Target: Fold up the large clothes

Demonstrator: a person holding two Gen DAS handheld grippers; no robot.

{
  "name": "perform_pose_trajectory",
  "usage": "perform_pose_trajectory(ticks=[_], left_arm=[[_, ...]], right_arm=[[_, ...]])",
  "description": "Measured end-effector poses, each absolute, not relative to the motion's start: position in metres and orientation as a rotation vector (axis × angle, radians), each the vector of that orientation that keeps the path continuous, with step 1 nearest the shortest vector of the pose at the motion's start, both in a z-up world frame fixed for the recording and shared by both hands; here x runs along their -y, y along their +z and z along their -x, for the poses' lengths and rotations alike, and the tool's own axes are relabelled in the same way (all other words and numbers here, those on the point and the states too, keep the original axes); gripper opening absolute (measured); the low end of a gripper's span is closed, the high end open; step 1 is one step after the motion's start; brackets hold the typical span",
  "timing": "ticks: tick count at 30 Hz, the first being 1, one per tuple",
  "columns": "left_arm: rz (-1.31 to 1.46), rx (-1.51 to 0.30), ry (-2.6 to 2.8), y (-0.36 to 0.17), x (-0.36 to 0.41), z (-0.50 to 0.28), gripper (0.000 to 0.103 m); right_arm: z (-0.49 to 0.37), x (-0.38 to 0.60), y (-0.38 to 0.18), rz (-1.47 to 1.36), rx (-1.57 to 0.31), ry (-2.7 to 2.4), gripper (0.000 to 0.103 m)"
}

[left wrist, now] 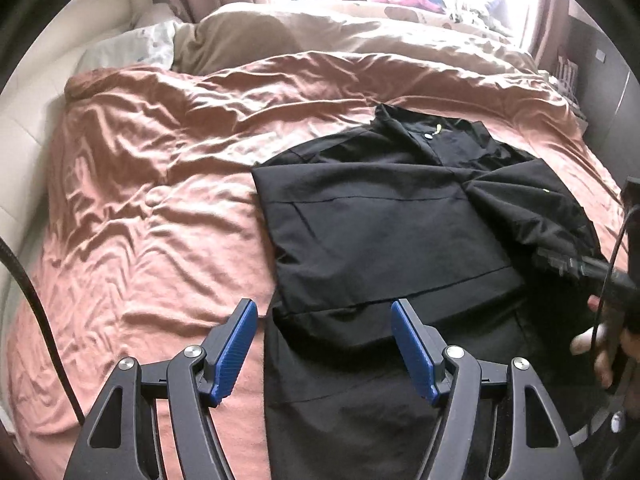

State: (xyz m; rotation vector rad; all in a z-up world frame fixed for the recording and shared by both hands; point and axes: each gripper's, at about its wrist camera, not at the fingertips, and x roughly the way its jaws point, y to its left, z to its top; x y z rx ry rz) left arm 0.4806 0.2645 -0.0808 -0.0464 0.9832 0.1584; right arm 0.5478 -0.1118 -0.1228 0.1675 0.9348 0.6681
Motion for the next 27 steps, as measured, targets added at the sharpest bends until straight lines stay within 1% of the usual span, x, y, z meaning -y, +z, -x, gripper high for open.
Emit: perform_pose_trajectory(ticks=[1,5,9,18,21,22,23,24,25,27], left_arm=[[0.046,-0.985,0.155,-0.081,-0.262,-0.482,0.071],[0.031,-0.981,0.128,-0.08,-0.243,-0.491,0.071],[0.02,-0.96,0.078,-0.073,-0.21,-0.505,0.071],[-0.013,-0.954,-0.075,-0.071,-0.104,-0.547,0.071],[-0.058,-0.953,-0.115,-0.074,-0.066,-0.561,0.071],[-0.064,-0.957,-0.134,-0.076,-0.053,-0.567,0.071],[-0.066,-0.961,-0.151,-0.077,-0.041,-0.572,0.071],[-0.069,-0.964,-0.167,-0.079,-0.03,-0.576,0.071],[-0.077,-0.968,-0.186,-0.08,-0.015,-0.582,0.071],[-0.093,-0.973,-0.213,-0.084,0.006,-0.589,0.071]], right_arm=[[-0.544,0.113,-0.124,-0.16,-0.936,0.665,0.098],[-0.536,0.141,-0.123,-0.172,-0.956,0.681,0.098],[-0.528,0.187,-0.111,-0.172,-0.91,0.644,0.098],[-0.536,0.29,-0.106,-0.187,-0.867,0.458,0.097],[-0.538,0.316,-0.106,-0.187,-0.86,0.408,0.093],[-0.539,0.325,-0.106,-0.185,-0.863,0.392,0.088],[-0.539,0.327,-0.108,-0.179,-0.869,0.377,0.081],[-0.535,0.331,-0.109,-0.166,-0.877,0.359,0.077],[-0.534,0.336,-0.109,-0.156,-0.882,0.339,0.071],[-0.536,0.339,-0.111,-0.15,-0.888,0.315,0.069]])
